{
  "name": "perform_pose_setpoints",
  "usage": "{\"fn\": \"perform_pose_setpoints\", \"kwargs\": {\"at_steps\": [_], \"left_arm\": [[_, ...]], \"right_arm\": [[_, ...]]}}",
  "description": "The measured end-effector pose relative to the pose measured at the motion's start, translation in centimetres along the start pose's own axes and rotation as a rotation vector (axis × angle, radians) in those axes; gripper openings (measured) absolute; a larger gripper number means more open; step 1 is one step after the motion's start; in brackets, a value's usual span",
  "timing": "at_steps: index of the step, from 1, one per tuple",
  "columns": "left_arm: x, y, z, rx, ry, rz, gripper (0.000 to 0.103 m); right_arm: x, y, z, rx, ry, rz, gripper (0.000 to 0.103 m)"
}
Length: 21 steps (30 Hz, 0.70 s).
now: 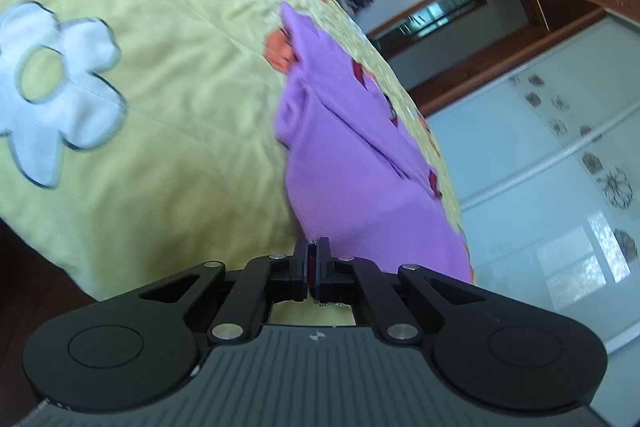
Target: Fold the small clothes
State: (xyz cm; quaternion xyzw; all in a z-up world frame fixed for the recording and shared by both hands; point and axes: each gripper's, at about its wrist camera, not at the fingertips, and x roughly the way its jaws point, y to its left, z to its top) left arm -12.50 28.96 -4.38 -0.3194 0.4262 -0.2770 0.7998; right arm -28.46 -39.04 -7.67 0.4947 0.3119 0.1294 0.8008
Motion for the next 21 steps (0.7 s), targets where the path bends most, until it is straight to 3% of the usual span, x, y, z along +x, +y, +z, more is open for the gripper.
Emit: {"fn": "perform_pose_setpoints", "kwargs": {"at_steps": [4, 6, 8, 10, 11, 12, 14, 15, 17, 19, 21], "left_arm": [[-0.9, 1.0, 0.8, -0.012, -0.02, 0.041, 0.0], [-1.0, 1.2, 0.9, -0.012, -0.016, 0.021, 0.0], [-0.5, 1.1, 0.8, -0.002, 0.019, -0.048, 0.0], [0.3, 0.6, 0.8, 0.014, 0.025, -0.028, 0.0], [0.9, 0.5, 0.9, 0.015, 0.037, -0.044, 0.006], [1.6, 0.4, 0.9, 0.001, 0.051, -0.037, 0.022], [2.7, 0.1, 0.9, 0.002, 0.073, -0.053, 0.045], [3.1, -0.3, 0.9, 0.008, 0.072, -0.061, 0.052], [3.5, -1.4, 0.9, 0.041, 0.076, -0.064, 0.063], [4.0, -1.9, 0.7, 0.049, 0.083, -0.047, 0.061], [3.9, -1.9, 0.5, 0.029, 0.085, -0.036, 0.054]], "right_arm": [[1.0, 0.3, 0.3, 0.029, 0.027, -0.01, 0.053], [1.4, 1.1, 0.2, -0.005, 0.047, -0.07, 0.053], [1.6, 1.7, 0.1, -0.034, 0.052, -0.104, 0.053], [1.8, 1.7, 0.0, -0.033, 0.043, -0.109, 0.053], [2.3, 2.1, 0.0, -0.071, 0.052, -0.11, 0.053], [2.6, 2.5, -0.2, -0.106, 0.055, -0.115, 0.053], [3.4, 3.1, -0.5, -0.148, 0.06, -0.113, 0.052], [3.7, 3.4, -0.8, -0.185, 0.062, -0.118, 0.051], [4.1, 4.2, -1.3, -0.242, 0.06, -0.156, 0.036], [4.4, 4.0, -1.6, -0.25, 0.063, -0.167, 0.013], [4.4, 3.7, -1.9, -0.259, 0.054, -0.16, 0.01]]}}
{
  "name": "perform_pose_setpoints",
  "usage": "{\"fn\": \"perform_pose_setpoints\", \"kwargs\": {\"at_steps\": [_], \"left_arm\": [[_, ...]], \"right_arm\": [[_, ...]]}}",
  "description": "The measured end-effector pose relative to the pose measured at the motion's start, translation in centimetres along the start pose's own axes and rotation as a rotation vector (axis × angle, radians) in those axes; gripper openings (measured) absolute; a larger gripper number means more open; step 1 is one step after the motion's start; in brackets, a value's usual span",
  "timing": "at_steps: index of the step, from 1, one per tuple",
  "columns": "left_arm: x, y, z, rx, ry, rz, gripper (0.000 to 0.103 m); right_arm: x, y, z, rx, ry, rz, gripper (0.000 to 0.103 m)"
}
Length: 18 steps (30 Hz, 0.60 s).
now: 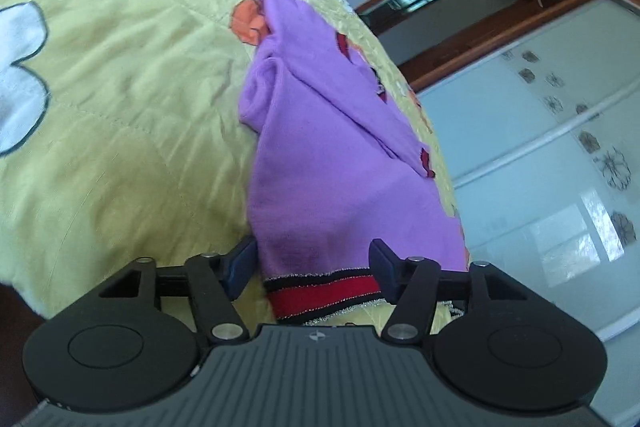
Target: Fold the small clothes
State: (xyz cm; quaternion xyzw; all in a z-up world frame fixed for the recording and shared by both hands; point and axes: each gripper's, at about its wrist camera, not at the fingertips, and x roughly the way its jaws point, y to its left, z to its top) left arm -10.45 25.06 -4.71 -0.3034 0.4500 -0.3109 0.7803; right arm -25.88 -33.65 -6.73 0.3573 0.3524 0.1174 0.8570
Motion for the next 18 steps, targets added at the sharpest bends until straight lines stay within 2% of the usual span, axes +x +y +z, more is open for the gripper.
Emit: {"fn": "perform_pose_setpoints", "kwargs": {"at_steps": [1, 2, 3, 9, 15, 17, 18], "left_arm": [[0.0, 0.0, -0.2, 0.002, 0.0, 0.016, 0.046], [0.0, 0.2, -0.5, -0.008, 0.011, 0.038, 0.021], [0.2, 0.5, -0.8, -0.033, 0.025, 0.049, 0.001], [-0.3, 0.5, -2.1, -0.003, -0.023, 0.032, 0.002], [-2.5, -0.5, -2.4, 0.023, -0.125, -0.047, 0.002], [-3.8, -0.9, -2.5, 0.031, -0.172, -0.098, 0.002], [-4.2, -1.2, -2.5, 0.038, -0.185, -0.095, 0.002]], "right_arm": [[0.0, -0.1, -0.1, 0.002, -0.007, 0.003, 0.009], [-0.2, -0.1, -0.2, -0.001, -0.013, 0.002, 0.009], [-0.3, -0.1, -0.4, -0.006, -0.02, 0.0, 0.009], [-1.0, -0.3, -1.2, -0.007, -0.07, 0.032, 0.008], [-4.5, 0.1, -1.6, -0.008, -0.197, 0.094, 0.008], [-5.9, 0.4, -1.5, -0.014, -0.249, 0.114, 0.008], [-6.5, 0.6, -1.4, -0.023, -0.27, 0.112, 0.007]]}}
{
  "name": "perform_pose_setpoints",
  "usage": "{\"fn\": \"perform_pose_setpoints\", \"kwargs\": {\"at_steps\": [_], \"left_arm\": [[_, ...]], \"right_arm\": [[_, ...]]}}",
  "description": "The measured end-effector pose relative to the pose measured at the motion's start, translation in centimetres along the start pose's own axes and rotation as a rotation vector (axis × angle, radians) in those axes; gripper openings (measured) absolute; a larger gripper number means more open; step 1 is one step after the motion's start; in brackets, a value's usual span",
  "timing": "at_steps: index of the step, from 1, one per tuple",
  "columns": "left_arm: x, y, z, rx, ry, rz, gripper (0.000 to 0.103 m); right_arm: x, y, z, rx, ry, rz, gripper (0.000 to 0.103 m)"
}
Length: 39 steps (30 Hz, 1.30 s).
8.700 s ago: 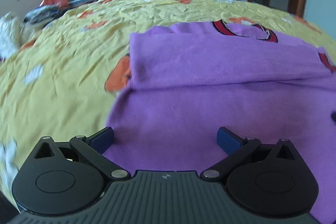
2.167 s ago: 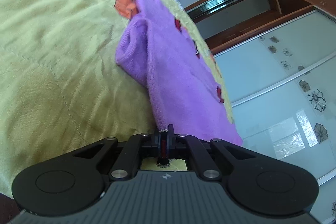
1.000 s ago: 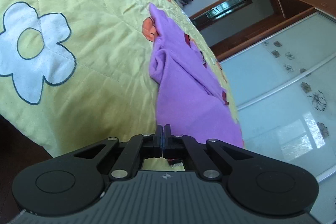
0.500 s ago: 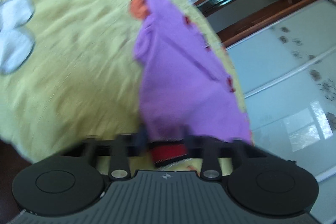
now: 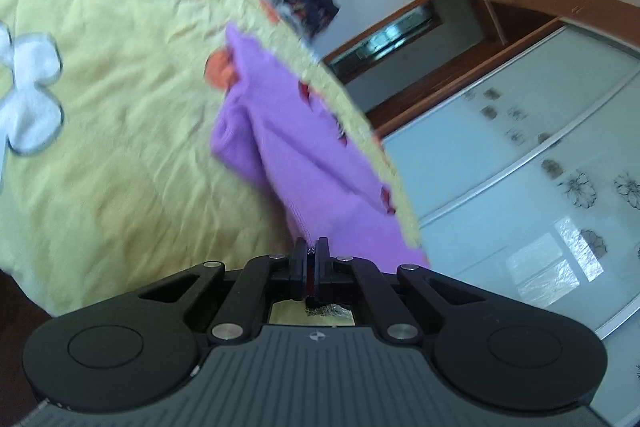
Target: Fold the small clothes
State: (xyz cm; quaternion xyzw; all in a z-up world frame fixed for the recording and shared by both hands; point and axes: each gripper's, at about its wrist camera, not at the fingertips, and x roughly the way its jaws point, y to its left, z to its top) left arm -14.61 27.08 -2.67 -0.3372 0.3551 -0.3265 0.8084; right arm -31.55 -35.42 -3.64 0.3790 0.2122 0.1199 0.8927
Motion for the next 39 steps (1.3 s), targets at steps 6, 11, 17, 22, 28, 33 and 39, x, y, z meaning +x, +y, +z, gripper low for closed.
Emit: {"fn": "perform_pose_setpoints", "kwargs": {"at_steps": [6, 11, 17, 22, 28, 33, 39], "left_arm": [[0.5, -0.1, 0.2, -0.005, 0.012, 0.006, 0.002], [0.5, 0.9, -0.1, -0.019, 0.013, 0.028, 0.002], [-0.7, 1.7, 0.6, -0.024, -0.019, 0.034, 0.002], [-0.6, 2.5, 1.2, -0.034, -0.018, 0.02, 0.002], [-0.1, 3.2, 1.2, -0.046, -0.001, 0.029, 0.002], [0.2, 3.7, 1.0, -0.059, 0.01, 0.036, 0.002], [0.3, 3.7, 0.9, -0.057, 0.022, 0.037, 0.002]], "right_arm": [[0.4, -0.5, 1.2, 0.014, 0.033, -0.057, 0.005], [0.9, -2.9, 0.8, 0.153, 0.09, -0.109, 0.103], [2.4, -3.3, 1.5, 0.218, 0.192, -0.057, 0.103], [4.2, -3.7, 2.4, 0.277, 0.24, -0.031, 0.103], [6.9, -4.7, 5.2, 0.18, 0.185, -0.036, 0.103], [9.4, -3.8, 5.9, 0.058, 0.336, 0.026, 0.095], [8.1, -3.4, 2.7, 0.06, 0.46, 0.04, 0.024]]}}
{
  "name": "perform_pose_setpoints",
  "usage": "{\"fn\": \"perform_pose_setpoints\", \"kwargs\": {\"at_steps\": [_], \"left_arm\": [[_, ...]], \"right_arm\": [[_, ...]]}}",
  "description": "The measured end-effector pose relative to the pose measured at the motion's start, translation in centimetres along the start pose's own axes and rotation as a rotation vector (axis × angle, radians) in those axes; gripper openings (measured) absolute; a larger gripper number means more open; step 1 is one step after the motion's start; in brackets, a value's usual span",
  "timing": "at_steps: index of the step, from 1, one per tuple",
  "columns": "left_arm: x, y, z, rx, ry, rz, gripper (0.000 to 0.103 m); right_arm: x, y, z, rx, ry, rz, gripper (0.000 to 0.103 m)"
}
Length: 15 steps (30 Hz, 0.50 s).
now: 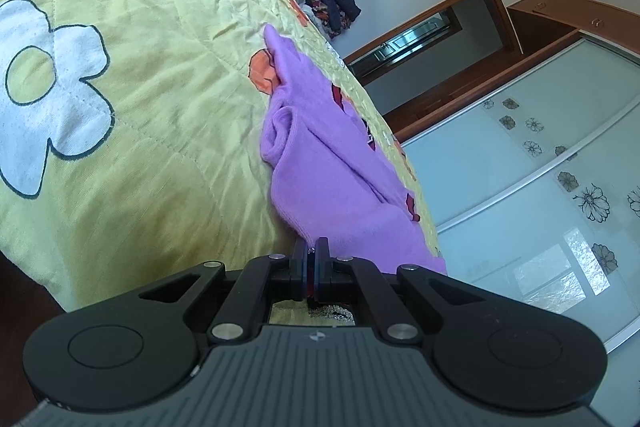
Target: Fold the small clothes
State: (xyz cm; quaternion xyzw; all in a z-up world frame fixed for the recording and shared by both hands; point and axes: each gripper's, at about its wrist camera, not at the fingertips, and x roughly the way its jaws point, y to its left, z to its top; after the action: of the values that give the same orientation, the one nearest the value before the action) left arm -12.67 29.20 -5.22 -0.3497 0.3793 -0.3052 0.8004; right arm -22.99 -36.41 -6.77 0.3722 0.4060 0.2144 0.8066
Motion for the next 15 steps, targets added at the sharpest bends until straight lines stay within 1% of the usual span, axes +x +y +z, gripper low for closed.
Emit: {"fn": "perform_pose_setpoints", "kwargs": {"at_steps": [2, 4, 5, 6, 7, 8, 11, 13, 15], "left_arm": [[0.1, 0.0, 0.1, -0.001, 0.006, 0.001, 0.002], [0.2, -0.2, 0.1, 0.009, 0.007, 0.004, 0.002], [0.3, -0.3, 0.1, 0.01, 0.01, 0.007, 0.002], [0.4, -0.4, 0.1, 0.009, 0.013, 0.004, 0.002], [0.5, -0.5, 0.0, 0.009, 0.011, 0.0, 0.002], [0.5, -0.6, -0.1, 0.011, 0.005, -0.002, 0.002], [0.5, -1.0, -0.2, 0.007, -0.02, -0.02, 0.002], [0.5, -1.4, -0.1, 0.011, -0.041, -0.039, 0.002], [0.7, -1.7, 0.1, 0.011, -0.046, -0.038, 0.002]], "right_arm": [[-0.7, -0.4, -1.1, 0.038, -0.025, 0.018, 0.024], [-1.1, -0.7, -2.1, 0.045, -0.037, 0.039, 0.024], [-1.3, -0.7, -2.4, 0.043, -0.054, 0.038, 0.022], [-1.3, -0.6, -2.6, 0.035, -0.067, 0.019, 0.01], [-1.4, -0.4, -2.9, 0.021, -0.084, -0.011, 0.008], [-1.5, -0.2, -3.2, 0.011, -0.105, -0.016, 0.008], [-2.3, 0.3, -3.8, 0.015, -0.187, 0.009, 0.007], [-3.3, 0.5, -3.7, 0.028, -0.25, 0.045, 0.006], [-3.8, 0.8, -3.5, 0.034, -0.297, 0.061, 0.006]]}}
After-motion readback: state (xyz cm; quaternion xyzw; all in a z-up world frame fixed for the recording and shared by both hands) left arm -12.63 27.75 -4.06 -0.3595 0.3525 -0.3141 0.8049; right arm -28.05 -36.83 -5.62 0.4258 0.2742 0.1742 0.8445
